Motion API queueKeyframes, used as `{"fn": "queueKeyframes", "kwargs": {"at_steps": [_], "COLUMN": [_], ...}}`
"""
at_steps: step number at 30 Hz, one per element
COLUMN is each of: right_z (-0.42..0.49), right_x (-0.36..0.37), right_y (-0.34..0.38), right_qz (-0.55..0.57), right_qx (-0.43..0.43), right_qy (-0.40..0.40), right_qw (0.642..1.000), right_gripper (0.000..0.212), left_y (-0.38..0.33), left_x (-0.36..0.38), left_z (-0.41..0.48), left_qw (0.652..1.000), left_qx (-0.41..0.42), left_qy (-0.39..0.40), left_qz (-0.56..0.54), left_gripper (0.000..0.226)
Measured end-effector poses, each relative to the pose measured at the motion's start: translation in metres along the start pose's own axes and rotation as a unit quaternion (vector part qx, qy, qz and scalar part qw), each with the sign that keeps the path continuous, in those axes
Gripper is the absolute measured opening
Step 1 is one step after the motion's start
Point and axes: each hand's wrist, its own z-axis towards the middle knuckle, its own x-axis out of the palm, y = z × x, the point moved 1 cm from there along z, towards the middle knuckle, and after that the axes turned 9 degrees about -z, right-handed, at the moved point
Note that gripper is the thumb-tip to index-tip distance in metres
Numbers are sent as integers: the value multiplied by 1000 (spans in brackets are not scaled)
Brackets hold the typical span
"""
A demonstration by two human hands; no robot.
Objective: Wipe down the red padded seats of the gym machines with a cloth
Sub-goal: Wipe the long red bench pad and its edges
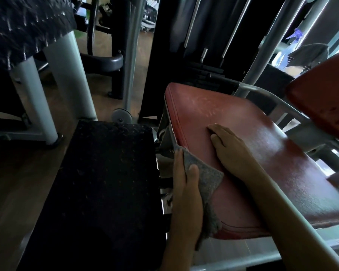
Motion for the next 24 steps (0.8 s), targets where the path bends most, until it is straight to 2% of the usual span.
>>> {"fn": "queueKeyframes", "kwargs": {"at_steps": [4, 7, 12, 14, 18, 22, 24], "right_z": [-1, -2, -1, -1, -1, 1, 1], "right_x": [-1, -2, -2, -1, -1, 0, 0], "right_y": [2, 4, 5, 5, 4, 4, 4], "right_qz": [7, 4, -2, -4, -3, -1, 1], "right_qx": [-1, 4, 5, 4, 5, 6, 7], "right_qy": [1, 3, 2, 1, 1, 1, 0], "right_qw": [1000, 1000, 1000, 1000, 1000, 1000, 1000], "right_gripper": [45, 45, 44, 44, 44, 44, 44], "left_y": [-11, -21, -7, -4, -14, -9, -4], "left_x": [3, 5, 2, 2, 4, 2, 1], "left_z": [34, 63, -8, -15, 39, 30, 8], "left_qw": [999, 996, 1000, 1000, 998, 999, 1000], "left_qx": [2, 8, -9, -15, 4, -1, -9], "left_qy": [27, 27, 17, 11, 14, 13, 18], "left_qz": [34, 83, 1, -8, 54, 31, 0], "left_gripper": [54, 73, 52, 52, 68, 54, 58]}}
